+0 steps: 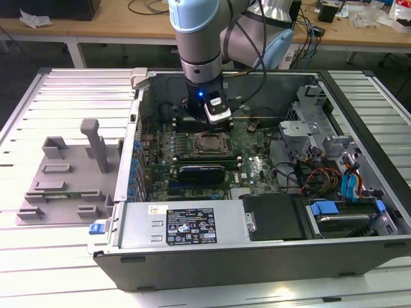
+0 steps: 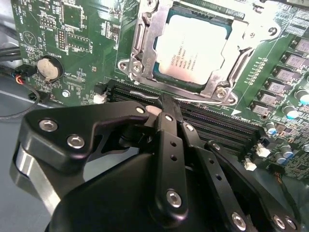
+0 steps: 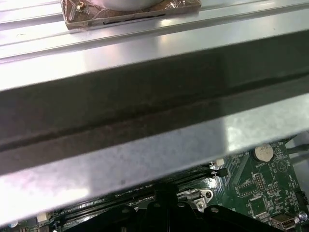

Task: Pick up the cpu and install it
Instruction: 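Install the first cpu locking lever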

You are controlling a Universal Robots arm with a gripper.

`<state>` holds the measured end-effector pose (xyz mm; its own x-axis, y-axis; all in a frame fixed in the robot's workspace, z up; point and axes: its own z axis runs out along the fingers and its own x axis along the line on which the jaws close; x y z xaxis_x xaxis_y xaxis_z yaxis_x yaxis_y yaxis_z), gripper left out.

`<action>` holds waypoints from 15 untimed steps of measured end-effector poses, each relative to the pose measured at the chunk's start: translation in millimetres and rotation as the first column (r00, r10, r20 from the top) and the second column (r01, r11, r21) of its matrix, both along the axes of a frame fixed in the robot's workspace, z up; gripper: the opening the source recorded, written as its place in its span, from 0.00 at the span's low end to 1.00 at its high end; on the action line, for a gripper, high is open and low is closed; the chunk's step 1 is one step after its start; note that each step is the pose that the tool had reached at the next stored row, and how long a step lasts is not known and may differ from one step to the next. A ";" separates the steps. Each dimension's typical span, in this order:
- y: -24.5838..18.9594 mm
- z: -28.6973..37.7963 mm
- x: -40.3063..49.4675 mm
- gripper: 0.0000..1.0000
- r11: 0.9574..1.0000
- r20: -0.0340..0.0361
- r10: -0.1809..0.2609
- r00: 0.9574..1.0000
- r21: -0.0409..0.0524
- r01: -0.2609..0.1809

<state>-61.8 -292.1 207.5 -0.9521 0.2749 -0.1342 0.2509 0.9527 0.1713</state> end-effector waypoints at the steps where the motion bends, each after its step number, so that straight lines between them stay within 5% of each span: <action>1: 1.0 -0.2 -0.1 0.11 1.000 0.000 -0.001 1.000 0.000 0.001; 15: 8.1 -1.4 -2.5 0.11 1.000 0.001 -0.025 1.000 -0.014 0.025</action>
